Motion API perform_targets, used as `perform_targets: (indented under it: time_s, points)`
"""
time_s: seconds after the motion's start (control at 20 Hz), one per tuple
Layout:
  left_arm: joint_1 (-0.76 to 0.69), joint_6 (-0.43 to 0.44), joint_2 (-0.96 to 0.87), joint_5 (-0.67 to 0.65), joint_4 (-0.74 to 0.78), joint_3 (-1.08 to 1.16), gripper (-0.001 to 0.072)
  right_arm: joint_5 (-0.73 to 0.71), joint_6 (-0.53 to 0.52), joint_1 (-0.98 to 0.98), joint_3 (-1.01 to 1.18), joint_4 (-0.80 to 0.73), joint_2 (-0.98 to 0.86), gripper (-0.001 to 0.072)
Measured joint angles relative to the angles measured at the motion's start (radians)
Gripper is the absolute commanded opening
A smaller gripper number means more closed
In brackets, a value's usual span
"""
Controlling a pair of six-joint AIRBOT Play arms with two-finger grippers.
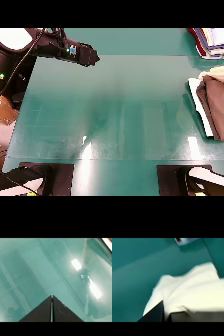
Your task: Fold the shirts.
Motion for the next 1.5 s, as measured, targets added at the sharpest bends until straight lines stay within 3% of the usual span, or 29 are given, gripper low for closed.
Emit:
perform_targets:
  time_s: [0.25, 0.6, 0.65, 0.7, 0.75, 0.9, 1.1, 1.4, 1.5]
  points:
    - [0.000, 0.005, 0.000, 0.000, 0.000, 0.000, 0.0025, 0.040, 0.015, -0.085, -0.318, -0.212, 0.157, 0.0020]
    - [0.000, 0.008, 0.000, -0.002, 0.000, 0.000, 0.0025, 0.047, 0.020, -0.215, -0.626, -0.329, 0.249, 0.0028]
    - [0.000, 0.008, 0.000, -0.002, 0.000, 0.000, 0.0025, 0.047, 0.020, -0.227, -0.650, -0.337, 0.253, 0.0200]
    - [0.000, 0.008, 0.000, -0.002, 0.000, 0.000, 0.0025, 0.046, 0.020, -0.236, -0.666, -0.345, 0.256, 0.0482]
    - [0.000, 0.008, 0.000, -0.002, 0.000, 0.000, 0.0025, 0.042, 0.020, -0.242, -0.676, -0.349, 0.257, 0.0634]
    - [0.000, 0.009, 0.000, -0.001, 0.001, 0.000, 0.0025, 0.012, 0.020, -0.251, -0.669, -0.332, 0.259, 0.0633]
    - [0.000, 0.009, 0.000, 0.002, 0.001, 0.000, 0.0026, -0.027, 0.022, -0.195, -0.574, -0.151, 0.261, 0.0632]
    - [0.000, 0.008, 0.000, 0.011, 0.010, 0.000, 0.0026, -0.093, 0.021, 0.193, -0.451, 0.045, 0.261, 0.0610]
    - [0.000, 0.008, 0.000, 0.018, 0.010, 0.000, 0.0026, -0.130, 0.021, 0.340, -0.436, 0.062, 0.261, 0.0367]
